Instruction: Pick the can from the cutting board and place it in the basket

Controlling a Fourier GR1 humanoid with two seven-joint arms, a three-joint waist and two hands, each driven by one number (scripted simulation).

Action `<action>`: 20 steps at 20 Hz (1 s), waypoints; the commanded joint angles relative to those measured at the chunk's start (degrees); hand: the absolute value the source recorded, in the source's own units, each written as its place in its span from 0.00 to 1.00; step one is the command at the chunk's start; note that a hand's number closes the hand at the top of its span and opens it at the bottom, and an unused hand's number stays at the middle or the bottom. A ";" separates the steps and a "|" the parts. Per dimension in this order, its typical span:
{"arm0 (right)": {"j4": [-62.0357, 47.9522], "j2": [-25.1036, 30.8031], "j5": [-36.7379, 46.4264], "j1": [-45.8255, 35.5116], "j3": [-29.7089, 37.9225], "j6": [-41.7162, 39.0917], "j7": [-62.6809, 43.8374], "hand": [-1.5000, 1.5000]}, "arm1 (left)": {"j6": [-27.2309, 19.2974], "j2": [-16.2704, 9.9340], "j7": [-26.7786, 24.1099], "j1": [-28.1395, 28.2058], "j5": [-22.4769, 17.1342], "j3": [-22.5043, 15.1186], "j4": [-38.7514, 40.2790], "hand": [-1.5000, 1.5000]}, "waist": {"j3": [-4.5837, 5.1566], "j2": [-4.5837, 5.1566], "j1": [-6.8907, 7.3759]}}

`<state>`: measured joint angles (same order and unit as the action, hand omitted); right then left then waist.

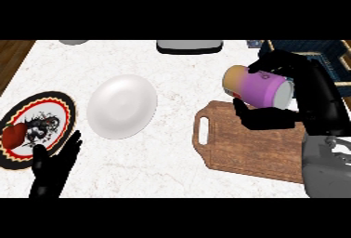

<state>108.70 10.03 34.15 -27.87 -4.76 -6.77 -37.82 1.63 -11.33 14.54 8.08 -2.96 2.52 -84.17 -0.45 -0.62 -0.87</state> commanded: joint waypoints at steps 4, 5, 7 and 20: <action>1.96 9.67 -7.72 -12.35 16.64 -7.13 -9.83 1.00 | 1.36 -0.54 1.98 1.54 -0.30 0.02 0.88 0.50 | 0.48 0.43 0.72; -0.30 10.05 -9.11 -13.41 18.02 -6.48 -7.84 1.00 | -0.51 1.02 1.68 -2.35 1.31 -0.50 5.03 0.50 | 0.49 0.64 0.55; 0.05 11.06 -6.32 -17.14 17.83 -5.95 -13.50 1.00 | 0.66 1.45 0.67 3.15 0.94 -1.68 1.16 0.50 | 0.50 0.46 1.13; -31.43 24.23 -9.07 -27.28 26.35 -6.00 1.83 1.00 | 1.32 1.49 -1.13 -1.04 1.69 -0.54 6.10 0.50 | 0.49 0.89 1.57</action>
<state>84.11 32.03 24.56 -54.10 20.91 -13.72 -40.65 1.56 -9.98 15.10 6.29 -1.17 1.70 -83.60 -0.39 -0.09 0.78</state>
